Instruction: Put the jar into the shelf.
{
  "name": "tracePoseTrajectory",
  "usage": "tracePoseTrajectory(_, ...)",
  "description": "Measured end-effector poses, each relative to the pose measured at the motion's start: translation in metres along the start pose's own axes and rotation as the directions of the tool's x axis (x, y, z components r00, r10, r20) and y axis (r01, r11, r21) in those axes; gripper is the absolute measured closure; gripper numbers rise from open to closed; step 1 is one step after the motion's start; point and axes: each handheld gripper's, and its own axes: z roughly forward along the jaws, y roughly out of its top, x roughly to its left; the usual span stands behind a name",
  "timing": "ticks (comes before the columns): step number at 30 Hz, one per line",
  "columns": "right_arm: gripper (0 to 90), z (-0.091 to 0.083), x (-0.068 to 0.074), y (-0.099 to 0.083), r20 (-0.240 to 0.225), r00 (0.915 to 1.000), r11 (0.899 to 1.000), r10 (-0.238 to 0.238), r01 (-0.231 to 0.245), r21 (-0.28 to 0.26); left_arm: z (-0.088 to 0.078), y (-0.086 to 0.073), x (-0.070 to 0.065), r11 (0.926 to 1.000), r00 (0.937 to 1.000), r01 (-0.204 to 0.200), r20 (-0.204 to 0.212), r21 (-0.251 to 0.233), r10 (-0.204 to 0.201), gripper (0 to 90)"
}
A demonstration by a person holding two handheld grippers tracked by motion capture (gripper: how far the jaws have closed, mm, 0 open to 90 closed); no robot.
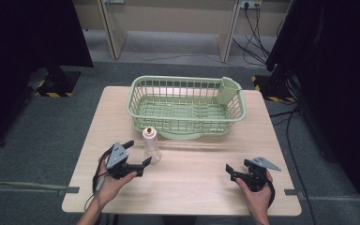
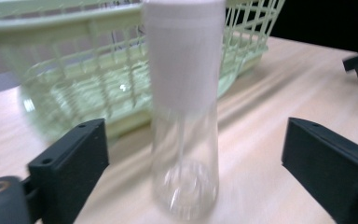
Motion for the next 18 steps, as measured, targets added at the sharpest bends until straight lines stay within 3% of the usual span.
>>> tracePoseTrajectory(6,8.7,-0.001,0.001,0.0,0.008,1.0,1.0,-0.003,0.003,-0.001,-0.034,-0.021,0.011,0.9996,0.9997,0.018,-0.015,-0.024,-0.018,1.4)
tracePoseTrajectory(18,8.7,-0.001,0.0,-0.001,0.005,1.0,1.0,0.006,-0.006,-0.005,-0.035,-0.021,0.008,0.9983,0.9994,0.025,0.027,-0.052,-0.024,2.1)
